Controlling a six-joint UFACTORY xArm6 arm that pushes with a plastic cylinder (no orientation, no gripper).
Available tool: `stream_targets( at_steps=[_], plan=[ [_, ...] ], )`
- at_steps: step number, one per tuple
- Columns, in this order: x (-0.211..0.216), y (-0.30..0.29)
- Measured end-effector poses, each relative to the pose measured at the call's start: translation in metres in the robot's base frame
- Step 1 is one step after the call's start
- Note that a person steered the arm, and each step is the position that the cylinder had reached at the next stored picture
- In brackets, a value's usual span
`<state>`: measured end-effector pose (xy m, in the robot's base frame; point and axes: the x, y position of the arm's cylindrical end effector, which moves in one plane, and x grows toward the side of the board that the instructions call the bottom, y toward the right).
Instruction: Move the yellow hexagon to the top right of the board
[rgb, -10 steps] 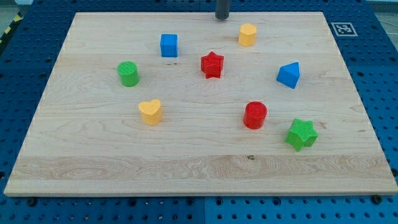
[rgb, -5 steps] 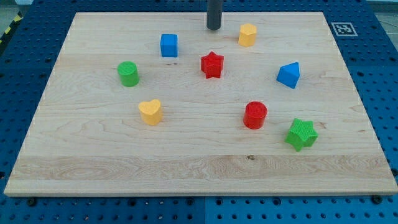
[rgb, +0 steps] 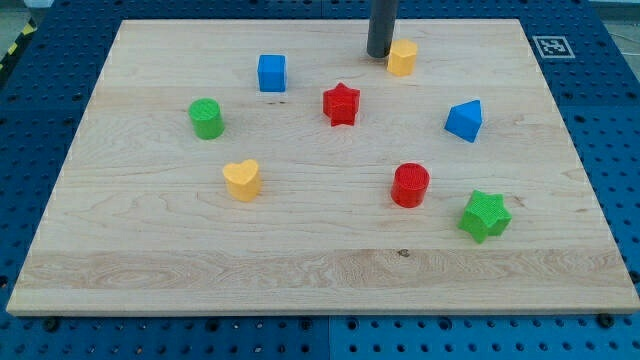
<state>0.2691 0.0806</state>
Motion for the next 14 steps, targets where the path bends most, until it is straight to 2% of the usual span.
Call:
stream_targets(
  at_steps=[2, 6, 10, 12, 14],
  plan=[
    [0.022, 0.011],
    [0.058, 0.096],
    [0.047, 0.097],
    [0.052, 0.129],
    [0.033, 0.13]
  ],
)
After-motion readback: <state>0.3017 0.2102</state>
